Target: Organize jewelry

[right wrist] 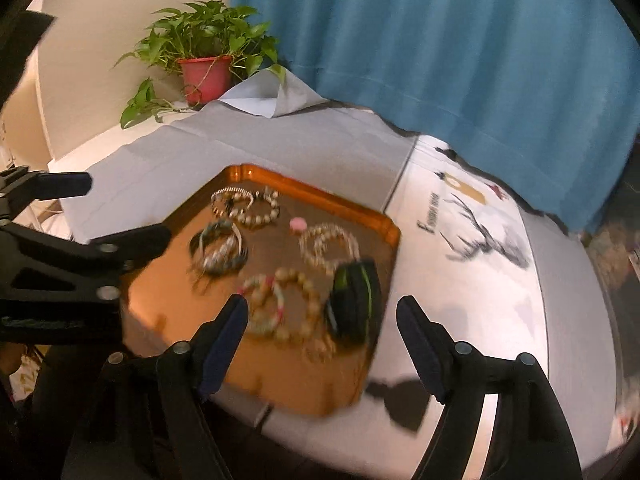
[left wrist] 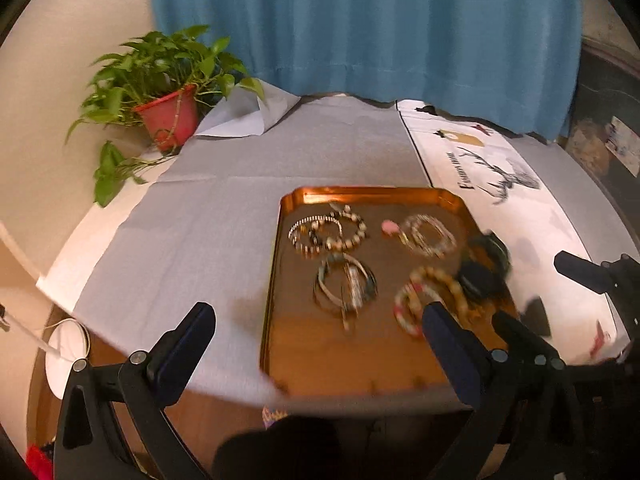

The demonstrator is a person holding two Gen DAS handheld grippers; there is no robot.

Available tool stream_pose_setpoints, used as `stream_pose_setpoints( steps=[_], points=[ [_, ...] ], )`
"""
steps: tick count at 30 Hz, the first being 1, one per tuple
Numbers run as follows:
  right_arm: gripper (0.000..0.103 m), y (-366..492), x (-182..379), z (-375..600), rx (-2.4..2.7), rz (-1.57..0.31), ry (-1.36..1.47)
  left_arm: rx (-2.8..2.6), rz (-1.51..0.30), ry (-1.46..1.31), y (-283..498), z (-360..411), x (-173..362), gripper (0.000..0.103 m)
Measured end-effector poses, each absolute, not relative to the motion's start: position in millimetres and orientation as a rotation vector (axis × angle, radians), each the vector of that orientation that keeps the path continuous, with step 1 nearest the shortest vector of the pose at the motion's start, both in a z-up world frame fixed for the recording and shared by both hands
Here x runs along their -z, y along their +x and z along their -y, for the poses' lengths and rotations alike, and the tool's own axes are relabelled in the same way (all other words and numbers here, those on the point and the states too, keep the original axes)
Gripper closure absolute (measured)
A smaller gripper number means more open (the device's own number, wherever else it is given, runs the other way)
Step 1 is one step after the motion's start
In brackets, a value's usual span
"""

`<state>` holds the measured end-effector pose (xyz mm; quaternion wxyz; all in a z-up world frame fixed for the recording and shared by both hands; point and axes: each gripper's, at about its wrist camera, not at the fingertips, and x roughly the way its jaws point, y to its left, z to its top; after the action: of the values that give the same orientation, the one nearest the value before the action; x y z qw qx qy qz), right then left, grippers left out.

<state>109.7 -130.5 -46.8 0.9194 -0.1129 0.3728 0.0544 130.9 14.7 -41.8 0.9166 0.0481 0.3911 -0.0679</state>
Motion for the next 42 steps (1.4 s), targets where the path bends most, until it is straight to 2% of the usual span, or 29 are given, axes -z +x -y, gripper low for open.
stream_pose_setpoints(
  steps=[15, 42],
  points=[
    [0.024, 35, 35, 136, -0.061, -0.754, -0.184, 0.107, -0.726, 0.098, 45, -16, 19, 0.001],
    [0.024, 16, 23, 136, -0.059, -0.728, -0.185, 0.101, -0.71, 0.098, 26, -12, 8, 0.0]
  ],
)
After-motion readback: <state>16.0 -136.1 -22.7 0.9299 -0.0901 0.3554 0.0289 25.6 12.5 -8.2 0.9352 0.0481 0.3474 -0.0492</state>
